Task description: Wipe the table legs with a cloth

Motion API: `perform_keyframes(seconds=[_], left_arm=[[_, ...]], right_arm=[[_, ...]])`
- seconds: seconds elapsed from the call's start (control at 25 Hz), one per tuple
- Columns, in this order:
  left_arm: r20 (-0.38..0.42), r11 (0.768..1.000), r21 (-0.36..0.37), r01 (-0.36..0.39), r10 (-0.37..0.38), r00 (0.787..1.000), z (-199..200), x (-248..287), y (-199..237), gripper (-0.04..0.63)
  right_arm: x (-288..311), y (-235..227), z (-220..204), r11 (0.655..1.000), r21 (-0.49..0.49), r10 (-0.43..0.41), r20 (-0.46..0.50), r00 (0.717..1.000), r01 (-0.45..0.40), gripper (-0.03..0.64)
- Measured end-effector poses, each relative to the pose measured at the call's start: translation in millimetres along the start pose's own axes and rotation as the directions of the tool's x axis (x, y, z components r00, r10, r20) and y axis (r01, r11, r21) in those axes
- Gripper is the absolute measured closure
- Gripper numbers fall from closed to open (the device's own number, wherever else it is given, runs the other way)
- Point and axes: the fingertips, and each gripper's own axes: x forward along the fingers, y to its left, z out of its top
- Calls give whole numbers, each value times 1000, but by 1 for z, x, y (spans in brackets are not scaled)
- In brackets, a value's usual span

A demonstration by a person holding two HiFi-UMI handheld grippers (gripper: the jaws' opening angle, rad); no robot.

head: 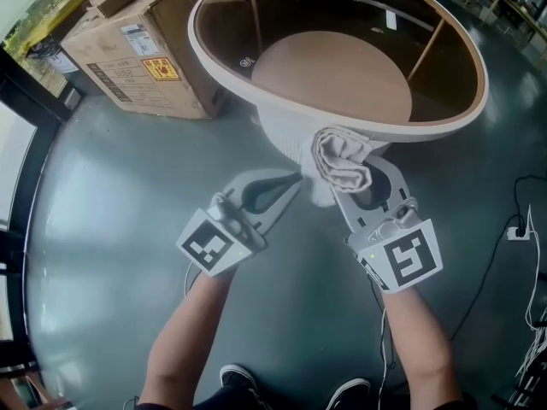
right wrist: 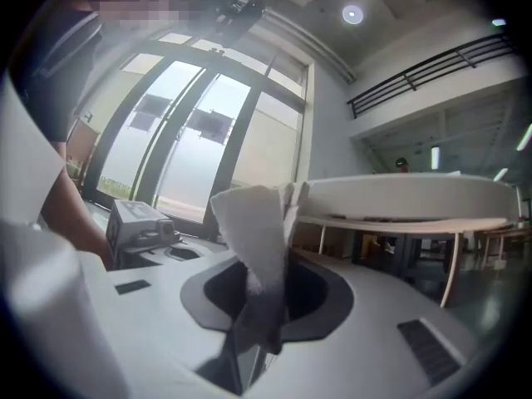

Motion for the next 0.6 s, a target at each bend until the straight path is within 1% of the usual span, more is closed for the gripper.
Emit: perform_keyframes(seconds=[0.12,0.24,0.4,0.48,0.6], left_arm=[[13,1000,-6,-5,5,1000,-5,2,3,589],[6,1000,-18,-16,16,1000,-18,1,5,589],[-20,997,-68,-23,22,1000,-44,-3,-1,589],[-36,995,-95,-23,20,999,-59,-7,-6,589],[-56,991,-131,-22,15,998,-78,-12,-14,589]], right_arm=[[2,3,-32,999,43,1,-30,1000,0,540],[4,8,-71,998,62,-3,-66,998,7,540],[2,14,-112,995,101,-17,-92,996,27,540],[2,17,-126,994,108,-25,-90,996,34,540],[1,19,-134,994,98,-33,-73,997,40,540]])
